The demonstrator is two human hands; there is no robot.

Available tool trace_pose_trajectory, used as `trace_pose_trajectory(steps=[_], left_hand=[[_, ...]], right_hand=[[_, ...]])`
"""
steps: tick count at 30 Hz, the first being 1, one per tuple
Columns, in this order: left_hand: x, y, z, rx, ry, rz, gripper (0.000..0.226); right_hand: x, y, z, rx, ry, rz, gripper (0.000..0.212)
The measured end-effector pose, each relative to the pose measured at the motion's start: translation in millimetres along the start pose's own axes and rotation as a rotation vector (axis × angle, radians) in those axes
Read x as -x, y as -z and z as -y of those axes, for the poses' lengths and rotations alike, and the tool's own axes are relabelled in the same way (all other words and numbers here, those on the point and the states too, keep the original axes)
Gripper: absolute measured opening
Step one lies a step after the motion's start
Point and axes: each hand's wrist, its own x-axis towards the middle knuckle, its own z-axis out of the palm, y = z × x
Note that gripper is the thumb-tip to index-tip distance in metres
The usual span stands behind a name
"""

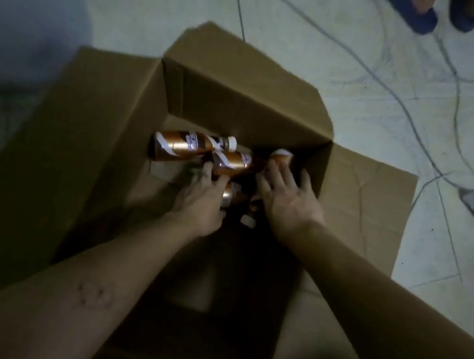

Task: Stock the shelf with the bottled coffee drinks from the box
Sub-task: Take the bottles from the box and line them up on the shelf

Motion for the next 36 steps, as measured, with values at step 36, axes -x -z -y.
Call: trace_pose_trajectory(steps=[36], left_hand=[[541, 343, -32, 0.382, -0.074, -1.03, 0.071]], right_hand=[[387, 316, 118, -1.704, 0.78, -0.718, 0.03]])
